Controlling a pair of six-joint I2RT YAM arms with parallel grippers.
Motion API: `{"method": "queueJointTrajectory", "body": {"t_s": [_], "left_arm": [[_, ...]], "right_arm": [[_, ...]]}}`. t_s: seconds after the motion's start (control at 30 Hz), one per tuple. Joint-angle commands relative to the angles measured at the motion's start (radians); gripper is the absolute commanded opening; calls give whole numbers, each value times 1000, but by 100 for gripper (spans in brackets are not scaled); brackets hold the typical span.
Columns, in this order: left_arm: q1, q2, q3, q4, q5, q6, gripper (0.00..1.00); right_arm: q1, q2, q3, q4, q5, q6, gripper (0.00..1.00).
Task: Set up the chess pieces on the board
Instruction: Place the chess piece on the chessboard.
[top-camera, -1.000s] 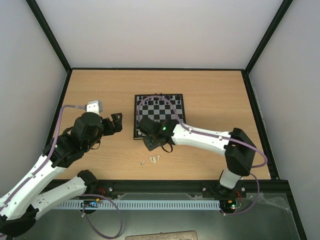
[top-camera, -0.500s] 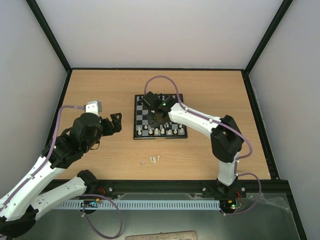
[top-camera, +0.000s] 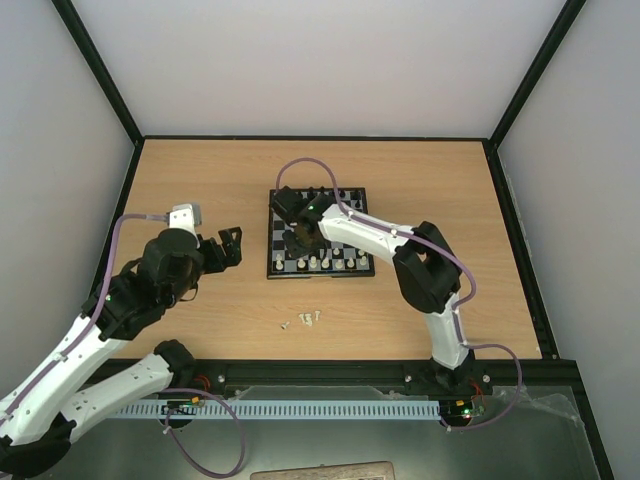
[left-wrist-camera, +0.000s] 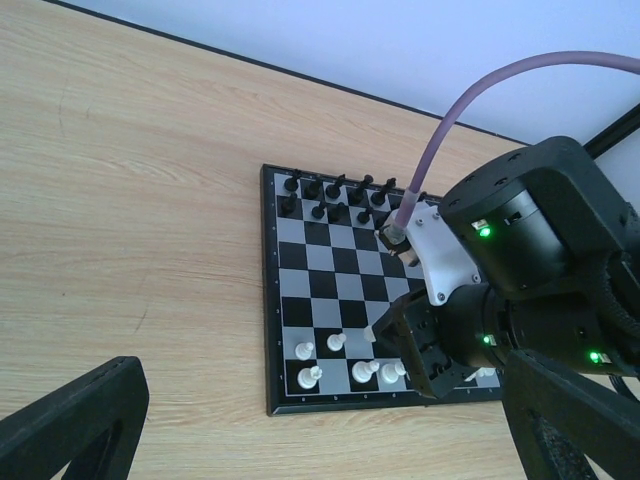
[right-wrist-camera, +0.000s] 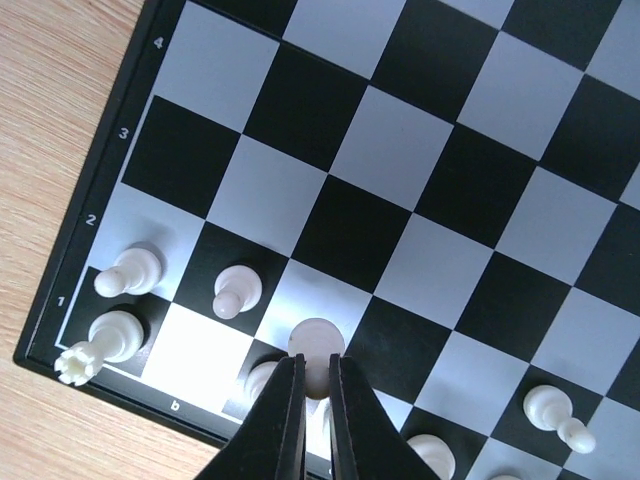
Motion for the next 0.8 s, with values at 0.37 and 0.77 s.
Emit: {"method": "queueJointTrajectory", "body": {"t_s": [0.37, 0.77], "left_arm": [[6, -16, -19, 6, -26, 17, 99], [7, -17, -14, 0, -25, 20, 99]], "right_arm": [[2, 90, 57, -73, -8, -19, 5], [2, 55, 62, -72, -4, -16, 24]]}}
